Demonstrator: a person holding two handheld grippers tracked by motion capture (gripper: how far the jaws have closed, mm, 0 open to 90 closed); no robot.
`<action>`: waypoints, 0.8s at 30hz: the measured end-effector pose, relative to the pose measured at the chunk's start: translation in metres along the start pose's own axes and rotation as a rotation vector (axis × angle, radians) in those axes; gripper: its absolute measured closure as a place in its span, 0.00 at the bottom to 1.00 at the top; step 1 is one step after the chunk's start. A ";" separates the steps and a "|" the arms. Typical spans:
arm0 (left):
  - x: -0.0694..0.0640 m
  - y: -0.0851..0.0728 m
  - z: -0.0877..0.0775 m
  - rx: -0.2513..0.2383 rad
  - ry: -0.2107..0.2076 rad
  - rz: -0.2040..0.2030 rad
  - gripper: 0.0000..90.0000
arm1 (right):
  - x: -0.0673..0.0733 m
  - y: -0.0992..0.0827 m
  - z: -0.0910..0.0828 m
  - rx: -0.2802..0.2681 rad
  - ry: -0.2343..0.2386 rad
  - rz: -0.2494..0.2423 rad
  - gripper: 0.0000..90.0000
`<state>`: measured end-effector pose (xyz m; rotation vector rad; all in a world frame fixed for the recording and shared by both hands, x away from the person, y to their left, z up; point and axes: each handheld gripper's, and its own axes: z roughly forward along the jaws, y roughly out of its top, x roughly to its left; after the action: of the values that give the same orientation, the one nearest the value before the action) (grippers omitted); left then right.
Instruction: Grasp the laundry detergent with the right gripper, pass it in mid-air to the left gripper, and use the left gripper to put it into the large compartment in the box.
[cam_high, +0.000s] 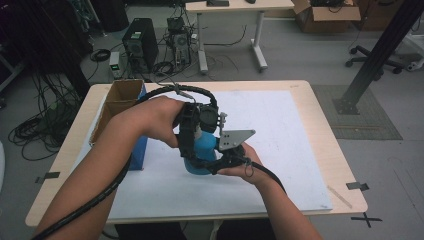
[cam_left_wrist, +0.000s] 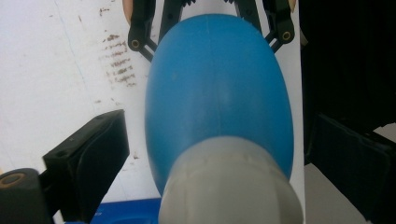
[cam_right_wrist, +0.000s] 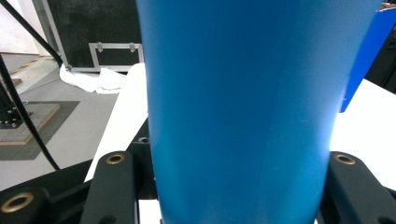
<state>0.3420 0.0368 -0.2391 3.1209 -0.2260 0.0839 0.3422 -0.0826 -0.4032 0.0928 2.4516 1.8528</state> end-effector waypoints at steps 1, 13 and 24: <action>0.000 0.001 0.000 0.003 0.000 -0.003 0.08 | 0.000 0.000 0.000 -0.001 0.000 0.001 0.50; 0.000 0.005 0.002 0.015 0.027 0.002 0.17 | -0.001 0.001 -0.002 -0.011 -0.012 -0.001 0.50; -0.002 0.006 0.002 0.020 0.032 0.002 0.23 | -0.001 0.001 -0.002 -0.016 -0.014 0.001 0.50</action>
<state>0.3397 0.0310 -0.2413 3.1362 -0.2296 0.1370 0.3430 -0.0845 -0.4013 0.1064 2.4277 1.8646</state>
